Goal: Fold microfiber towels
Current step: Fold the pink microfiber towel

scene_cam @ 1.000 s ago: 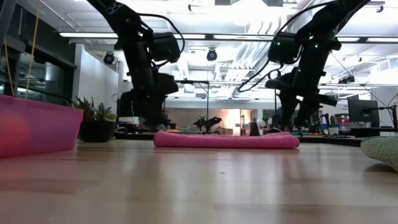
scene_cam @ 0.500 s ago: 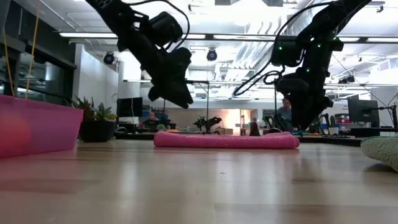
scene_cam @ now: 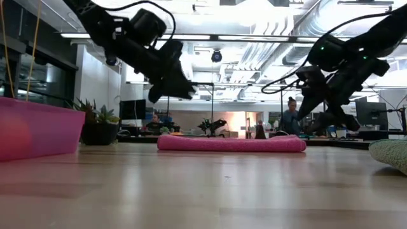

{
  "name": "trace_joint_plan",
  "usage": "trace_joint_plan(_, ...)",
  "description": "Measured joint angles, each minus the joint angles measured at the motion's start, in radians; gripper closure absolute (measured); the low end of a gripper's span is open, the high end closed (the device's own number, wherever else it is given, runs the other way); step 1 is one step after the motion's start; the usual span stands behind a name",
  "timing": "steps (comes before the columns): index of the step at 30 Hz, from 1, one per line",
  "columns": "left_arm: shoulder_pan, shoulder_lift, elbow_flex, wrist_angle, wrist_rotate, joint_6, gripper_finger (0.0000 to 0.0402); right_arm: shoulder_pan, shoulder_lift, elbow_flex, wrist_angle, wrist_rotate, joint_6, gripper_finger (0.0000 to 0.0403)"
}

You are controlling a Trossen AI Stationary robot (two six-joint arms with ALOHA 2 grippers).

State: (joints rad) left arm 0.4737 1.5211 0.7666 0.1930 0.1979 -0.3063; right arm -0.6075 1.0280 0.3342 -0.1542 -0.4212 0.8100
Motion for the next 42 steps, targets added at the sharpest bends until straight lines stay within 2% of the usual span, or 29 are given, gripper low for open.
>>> trace_joint_plan(5, 0.008, 0.000, 0.000, -0.180, -0.019, 0.204, 0.0298, 0.001, -0.016, -0.006, 0.025, -0.005, 0.010, 0.0217)
trace_joint_plan(10, -0.006, 0.000, 0.028, -0.447, -0.102, 0.356, 0.0384, 0.001, -0.015, -0.006, 0.031, -0.010, -0.014, 0.0217)
trace_joint_plan(12, -0.011, 0.007, 0.042, -0.496, -0.124, 0.368, 0.0393, 0.001, -0.015, -0.006, 0.032, -0.011, -0.014, 0.0217)
trace_joint_plan(17, -0.021, 0.038, 0.060, -0.508, -0.153, 0.445, 0.0400, 0.002, -0.015, -0.006, 0.031, -0.011, 0.005, 0.0217)
trace_joint_plan(22, -0.024, 0.112, 0.080, -0.593, -0.217, 0.508, 0.0401, 0.001, -0.015, -0.006, 0.024, -0.014, 0.062, 0.0217)
trace_joint_plan(31, -0.031, 0.203, 0.114, -0.579, -0.202, 0.510, 0.0402, 0.002, -0.011, -0.006, 0.023, -0.009, 0.072, 0.0217)
trace_joint_plan(38, -0.031, 0.214, 0.117, -0.573, -0.201, 0.507, 0.0402, 0.001, 0.073, -0.006, 0.036, 0.137, 0.102, 0.0217)
trace_joint_plan(42, -0.031, 0.214, 0.116, -0.571, -0.201, 0.493, 0.0401, 0.001, 0.147, -0.006, 0.124, 0.138, 0.098, 0.0217)
